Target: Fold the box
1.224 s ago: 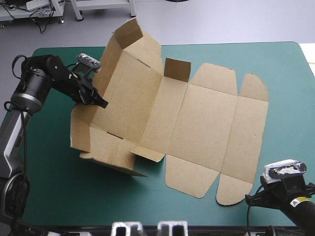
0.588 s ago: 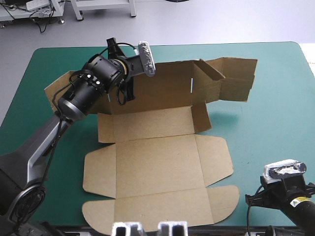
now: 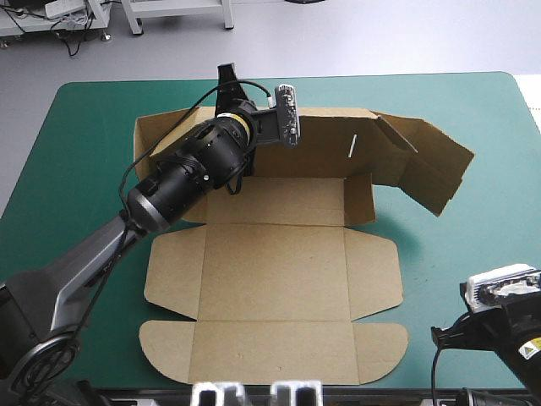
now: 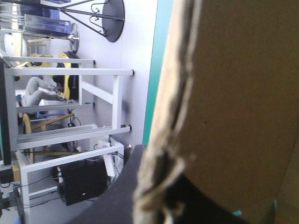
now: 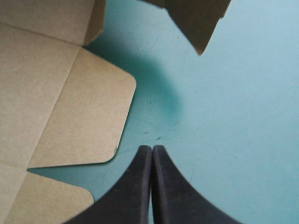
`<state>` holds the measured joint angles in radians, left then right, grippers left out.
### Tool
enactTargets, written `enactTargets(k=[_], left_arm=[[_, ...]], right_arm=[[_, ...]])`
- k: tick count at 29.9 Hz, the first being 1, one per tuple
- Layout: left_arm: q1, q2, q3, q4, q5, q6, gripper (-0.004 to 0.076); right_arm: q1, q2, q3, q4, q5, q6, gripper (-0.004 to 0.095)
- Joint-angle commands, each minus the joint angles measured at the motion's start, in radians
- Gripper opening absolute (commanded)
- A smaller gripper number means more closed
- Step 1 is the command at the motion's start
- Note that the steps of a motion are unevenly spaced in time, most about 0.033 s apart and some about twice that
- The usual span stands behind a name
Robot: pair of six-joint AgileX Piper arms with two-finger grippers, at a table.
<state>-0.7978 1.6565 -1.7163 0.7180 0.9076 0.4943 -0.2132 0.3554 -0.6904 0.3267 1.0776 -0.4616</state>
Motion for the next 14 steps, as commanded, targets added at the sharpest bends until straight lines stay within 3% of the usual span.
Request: enactTargets(k=[1,6,14], left_arm=[[-0.006,-0.049,0.05,0.142,-0.08,-0.085,-0.001],[-0.006,-0.071,0.207,0.272,-0.15,-0.217,-0.001],[-0.006,-0.148,0.432,0.493,-0.212,-0.463,-0.001]], right_arm=[[0.002,0.015,-0.138,0.024,-0.015,0.017,-0.0022],[0.002,0.069,-0.256,0.026,0.046,0.042,-0.0022],[0.002,0.243,-0.423,0.11,0.008,0.029,-0.0022]])
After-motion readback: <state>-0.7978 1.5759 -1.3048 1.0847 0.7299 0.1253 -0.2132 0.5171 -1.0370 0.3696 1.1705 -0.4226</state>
